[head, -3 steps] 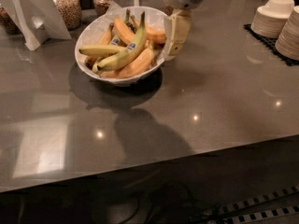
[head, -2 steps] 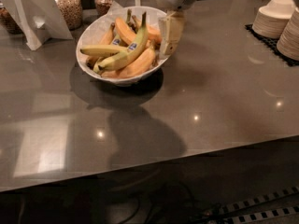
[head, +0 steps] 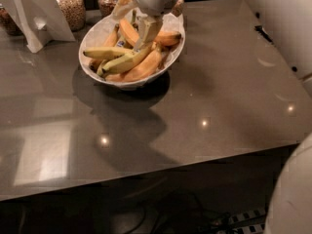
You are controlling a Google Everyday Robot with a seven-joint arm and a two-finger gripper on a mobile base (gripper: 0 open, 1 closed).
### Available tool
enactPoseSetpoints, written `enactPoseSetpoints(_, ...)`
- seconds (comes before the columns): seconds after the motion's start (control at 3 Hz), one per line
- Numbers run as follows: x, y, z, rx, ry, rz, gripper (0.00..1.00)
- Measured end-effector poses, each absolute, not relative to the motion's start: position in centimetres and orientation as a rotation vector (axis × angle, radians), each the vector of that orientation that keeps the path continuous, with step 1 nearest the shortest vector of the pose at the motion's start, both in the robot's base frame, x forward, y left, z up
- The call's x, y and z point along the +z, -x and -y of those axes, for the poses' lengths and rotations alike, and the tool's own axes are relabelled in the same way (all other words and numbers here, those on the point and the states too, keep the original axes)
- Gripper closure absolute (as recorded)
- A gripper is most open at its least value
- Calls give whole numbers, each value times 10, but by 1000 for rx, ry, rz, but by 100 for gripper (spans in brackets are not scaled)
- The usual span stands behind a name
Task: Pick banana from white bowl
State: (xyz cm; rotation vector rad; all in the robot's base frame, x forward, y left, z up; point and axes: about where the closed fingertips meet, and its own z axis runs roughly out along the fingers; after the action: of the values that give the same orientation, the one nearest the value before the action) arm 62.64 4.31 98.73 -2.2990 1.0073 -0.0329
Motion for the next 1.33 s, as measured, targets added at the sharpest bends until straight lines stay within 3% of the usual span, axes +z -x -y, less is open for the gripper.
enactPoseSetpoints(0.33,975,-633,-50,-17,2342,-973,56)
enactPoseSetpoints(1.0,964,-642,-46,-30,2429,-961,38)
enactPoseSetpoints(1.33,961,-647,-41,-43,2454,-966,39)
